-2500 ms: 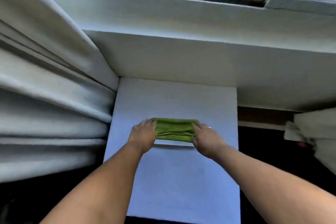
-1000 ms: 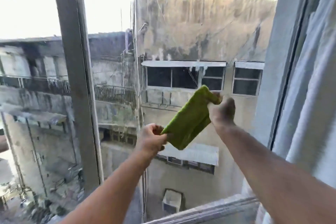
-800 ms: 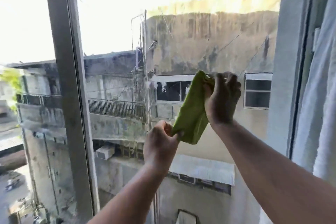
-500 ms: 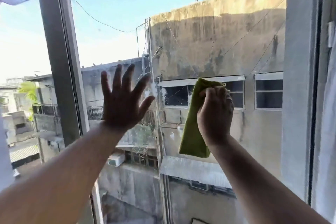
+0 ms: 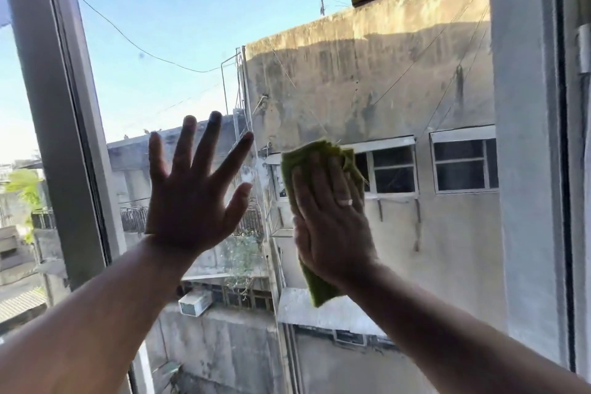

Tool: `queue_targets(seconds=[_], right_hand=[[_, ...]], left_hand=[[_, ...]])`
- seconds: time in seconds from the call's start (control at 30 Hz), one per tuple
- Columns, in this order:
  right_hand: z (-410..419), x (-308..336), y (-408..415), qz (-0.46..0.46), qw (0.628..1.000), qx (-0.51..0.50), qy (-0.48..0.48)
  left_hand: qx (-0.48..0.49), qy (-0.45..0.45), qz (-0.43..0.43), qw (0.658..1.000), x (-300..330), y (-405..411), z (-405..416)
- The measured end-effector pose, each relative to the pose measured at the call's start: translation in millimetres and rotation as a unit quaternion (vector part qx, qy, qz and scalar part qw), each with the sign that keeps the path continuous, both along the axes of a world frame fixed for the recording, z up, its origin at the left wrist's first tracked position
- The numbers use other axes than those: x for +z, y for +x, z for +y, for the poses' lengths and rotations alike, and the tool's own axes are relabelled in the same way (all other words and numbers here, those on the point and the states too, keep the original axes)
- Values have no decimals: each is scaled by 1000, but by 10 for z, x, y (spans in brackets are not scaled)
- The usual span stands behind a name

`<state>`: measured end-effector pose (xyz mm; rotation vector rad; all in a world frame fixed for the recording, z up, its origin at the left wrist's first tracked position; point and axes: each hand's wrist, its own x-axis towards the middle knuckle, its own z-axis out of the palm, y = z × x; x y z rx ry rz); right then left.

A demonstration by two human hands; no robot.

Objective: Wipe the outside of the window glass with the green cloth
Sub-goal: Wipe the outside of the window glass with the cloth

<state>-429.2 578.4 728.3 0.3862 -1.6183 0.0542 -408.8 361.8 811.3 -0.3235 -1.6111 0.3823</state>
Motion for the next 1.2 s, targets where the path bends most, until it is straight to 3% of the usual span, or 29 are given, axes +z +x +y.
queue_targets(seconds=[0.07,0.13,0.23,0.3,0.37,0.47,0.53,0.6,0.73,0.87,0.9,0.97,1.03,1.1,1.13,1.2], right_hand=[[320,-185,33,-15,981,-8,193],[807,-60,39,-18,969,-33,246],[1216,498,4,-24,996,-39,74],[958,790,-1,-2,999,-35,-41],[478,784,-20,20,997,-22,-77],[125,374,-31,0,993,14,115],[363,318,5,-6,961,8,278],[719,614,-5,21,944,-26,329],[998,1084,58,-27,994,-63,89],[360,955,114,-19,998,-42,-49],[121,881,116,-9,999,-31,-30],[-262,588,99,-5,993,-4,119],[-368,209,84,-8,943,-3,333],[-132,177,62,10,888,-18,459],[10,300,34,20,886,-28,462],[277,644,-34,37,935,-53,349]], left_hand=[[3,-1,-9,1000,-5,17,-7],[7,9,-12,1000,-23,17,2],[13,17,-18,1000,-27,4,36],[9,14,-18,1000,-10,-5,42],[3,12,-20,1000,-9,-18,12],[5,3,-38,999,-13,12,-12],[6,4,-54,999,-20,55,-8],[15,11,-71,997,1,119,39],[13,-20,-116,993,53,219,8],[20,-16,-88,996,119,225,-359],[24,4,-79,997,115,208,-445],[27,26,-61,997,80,156,-515],[17,21,-50,998,76,105,-538],[10,19,-51,998,85,77,-553],[9,21,-49,999,82,62,-562],[7,25,-48,999,74,38,-573]])
